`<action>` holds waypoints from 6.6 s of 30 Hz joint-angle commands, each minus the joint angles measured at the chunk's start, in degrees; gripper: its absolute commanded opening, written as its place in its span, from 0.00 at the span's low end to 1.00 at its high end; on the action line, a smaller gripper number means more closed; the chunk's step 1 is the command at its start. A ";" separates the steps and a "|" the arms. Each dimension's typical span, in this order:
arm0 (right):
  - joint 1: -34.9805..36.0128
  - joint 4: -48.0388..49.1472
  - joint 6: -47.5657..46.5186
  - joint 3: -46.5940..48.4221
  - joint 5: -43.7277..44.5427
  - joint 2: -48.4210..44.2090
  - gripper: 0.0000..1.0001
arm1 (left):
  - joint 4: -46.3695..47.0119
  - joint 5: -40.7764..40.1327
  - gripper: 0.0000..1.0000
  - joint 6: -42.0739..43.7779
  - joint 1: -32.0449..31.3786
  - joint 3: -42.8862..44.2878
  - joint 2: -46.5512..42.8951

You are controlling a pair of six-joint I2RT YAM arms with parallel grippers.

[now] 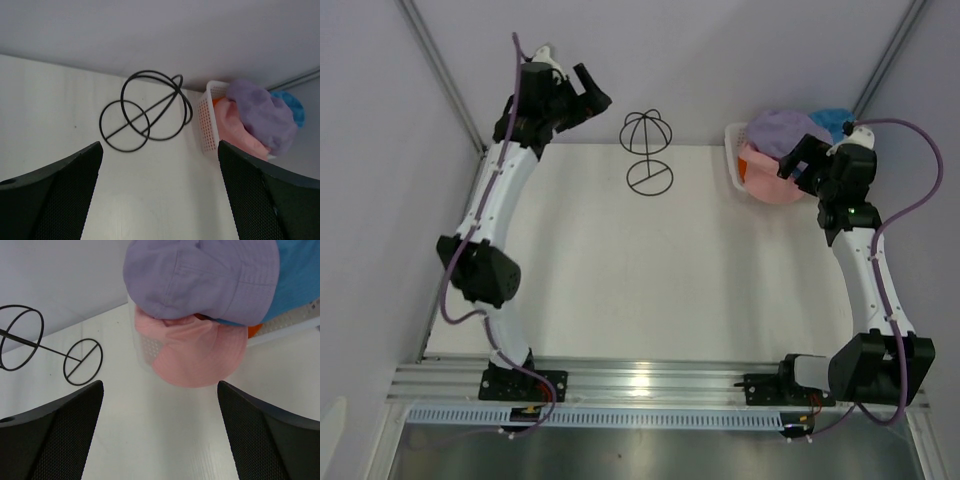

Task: Stack the hats

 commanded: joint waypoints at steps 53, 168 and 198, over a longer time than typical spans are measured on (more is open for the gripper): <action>-3.09 4.06 1.45 -13.49 5.12 -13.35 1.00 | -20.54 -10.84 0.64 3.59 -8.73 2.74 16.67; 42.53 -9.74 -3.64 18.24 -23.44 0.80 0.06 | -15.02 1.54 1.00 5.28 -2.40 -44.38 -62.97; 43.58 -4.28 -8.48 3.64 -21.07 3.70 0.30 | 3.90 9.28 1.00 -7.04 -2.40 -65.57 -62.09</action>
